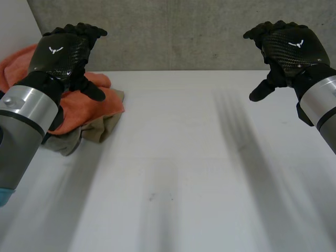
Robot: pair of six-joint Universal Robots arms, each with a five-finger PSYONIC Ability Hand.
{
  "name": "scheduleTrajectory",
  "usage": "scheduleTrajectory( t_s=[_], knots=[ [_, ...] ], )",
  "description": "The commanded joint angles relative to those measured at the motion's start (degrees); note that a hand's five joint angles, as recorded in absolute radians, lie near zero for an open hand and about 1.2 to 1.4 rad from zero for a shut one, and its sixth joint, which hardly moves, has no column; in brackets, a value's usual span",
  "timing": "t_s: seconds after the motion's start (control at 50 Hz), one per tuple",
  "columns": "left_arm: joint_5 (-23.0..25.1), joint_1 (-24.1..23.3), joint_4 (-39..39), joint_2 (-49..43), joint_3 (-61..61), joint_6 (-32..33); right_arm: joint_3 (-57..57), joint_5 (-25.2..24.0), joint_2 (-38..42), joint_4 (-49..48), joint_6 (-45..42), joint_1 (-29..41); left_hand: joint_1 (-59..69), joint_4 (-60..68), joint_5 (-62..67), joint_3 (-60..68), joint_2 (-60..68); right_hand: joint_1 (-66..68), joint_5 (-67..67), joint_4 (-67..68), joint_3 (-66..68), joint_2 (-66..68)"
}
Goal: Fold the laundry.
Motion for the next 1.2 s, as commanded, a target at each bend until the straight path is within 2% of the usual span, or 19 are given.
scheduleTrajectory(
  t_s=[0.02, 0.18, 0.32, 0.4, 0.46, 0.48, 0.5, 0.52, 0.6, 0.7, 0.76, 0.82, 0.88, 0.94, 0.96, 0.98, 1.02, 1.1, 1.2],
  knots=[
    [-1.0, 3.1, 2.0, -9.8, 4.7, 8.0, 0.4, -0.1, -0.3, 0.2, 0.0, 0.0, -0.4, 0.3, 1.6, -0.4, 0.1, -1.0, -3.1, -3.1, -2.2, -2.4],
    [-4.5, 11.3, 9.4, -29.2, 17.1, 29.7, 0.5, -0.1, -0.5, 0.2, 0.0, 0.0, 1.1, 1.8, 3.1, 1.1, 1.6, -1.0, -3.1, -3.1, -2.2, -2.4],
    [-4.6, 16.2, 17.1, -42.1, 26.5, 38.5, 0.5, -0.1, -0.3, 0.2, -0.1, 0.0, 4.8, 5.5, 6.8, 4.8, 5.3, -1.0, -3.1, -3.1, -2.2, -2.4],
    [-4.9, 16.9, 21.9, -48.0, 31.2, 41.6, 0.5, -0.1, -0.2, 0.4, -0.1, 0.0, 19.4, 20.1, 21.4, 19.4, 19.9, -1.0, -3.1, -3.1, -2.2, -2.4],
    [-4.4, 17.0, 23.6, -49.6, 32.3, 42.4, 0.5, -0.1, -0.1, 0.4, -0.1, 0.0, 45.8, 46.4, 47.7, 45.7, 46.3, -1.0, -3.1, -3.1, -2.2, -2.4],
    [-4.3, 17.0, 24.0, -49.6, 32.2, 42.2, 0.6, -0.1, -0.1, 0.3, -0.1, 0.0, 59.7, 60.4, 61.6, 59.7, 60.2, -1.0, -3.1, -3.1, -2.2, -2.4],
    [-4.3, 16.8, 24.1, -49.5, 32.1, 41.7, 0.7, -0.1, -0.1, 0.2, -0.1, 0.0, 67.5, 68.1, 69.4, 67.4, 68.0, -1.0, -3.1, -3.1, -2.2, -2.4],
    [-4.3, 16.4, 24.1, -49.4, 32.0, 41.5, 0.8, -0.1, -0.1, 0.0, -0.1, 0.0, 67.6, 68.2, 69.5, 67.5, 68.0, -1.0, -3.1, -3.1, -2.2, -2.4],
    [-4.3, 14.4, 24.1, -47.9, 30.9, 39.8, 0.8, -0.1, -0.1, -0.2, -0.2, -0.1, 67.6, 68.2, 69.5, 67.5, 68.0, -1.0, -3.1, -3.1, -2.2, -2.4],
    [-4.4, 8.8, 24.2, -39.2, 26.3, 37.1, 0.7, -0.1, -0.1, -0.3, -0.5, -0.3, 67.6, 68.2, 69.5, 67.5, 68.0, -1.0, -3.1, -3.1, -2.2, -2.4],
    [-4.5, 4.6, 23.7, -31.3, 23.0, 31.3, 0.8, -0.2, -0.2, -0.1, -1.2, -1.3, 67.6, 68.2, 69.5, 67.5, 68.0, -1.0, -3.1, -3.1, -2.2, -2.4],
    [-4.1, -2.4, 23.3, -22.1, 19.1, 20.6, 0.8, -0.3, -0.3, -0.1, -1.4, -1.5, 67.6, 68.2, 69.5, 67.5, 68.0, -1.0, -3.1, -3.1, -2.2, -2.4],
    [-4.3, -5.3, 22.8, -17.8, 17.3, 14.6, 0.8, -0.4, -0.4, -0.1, -1.4, -1.5, 67.6, 68.2, 69.5, 67.5, 68.0, -1.0, -3.1, -3.1, -2.2, -2.4],
    [-4.4, -3.6, 21.7, -20.7, 17.3, 15.1, 0.7, -0.6, -0.5, -0.1, -1.4, -1.7, 64.8, 65.4, 66.7, 64.7, 65.2, -1.0, -3.1, -3.1, -2.2, -2.4],
    [-4.1, -2.6, 20.9, -23.0, 17.9, 17.2, 0.6, -0.7, -0.5, -0.1, -1.4, -1.8, 34.6, 35.2, 36.5, 34.5, 35.1, -1.0, -3.1, -3.1, -2.2, -2.4],
    [-4.1, -2.6, 20.9, -23.0, 17.9, 17.2, 0.6, -0.8, -0.5, -0.1, -1.4, -1.8, 34.3, 34.9, 36.2, 34.2, 34.7, -1.0, -3.1, -3.1, -2.2, -2.4],
    [-4.1, 0.8, 19.1, -28.1, 19.9, 23.4, 0.6, -1.0, -0.5, -0.1, -1.4, -1.8, 1.8, 2.5, 3.8, 1.8, 2.3, -1.0, -3.1, -3.1, -2.2, -2.4],
    [-4.2, 8.9, 17.7, -34.3, 22.5, 30.8, 0.6, -1.1, -0.5, -0.1, -1.4, -1.8, -0.9, -0.2, 1.1, -0.9, -0.4, -1.0, -3.1, -3.1, -2.2, -2.4],
    [-2.3, 14.9, 15.9, -42.0, 28.1, 32.2, 0.8, -1.1, -0.4, -0.1, -1.4, -1.6, 1.5, 2.1, 3.4, 1.4, 1.9, -1.0, -3.1, -3.1, -2.2, -2.4]
  ],
)
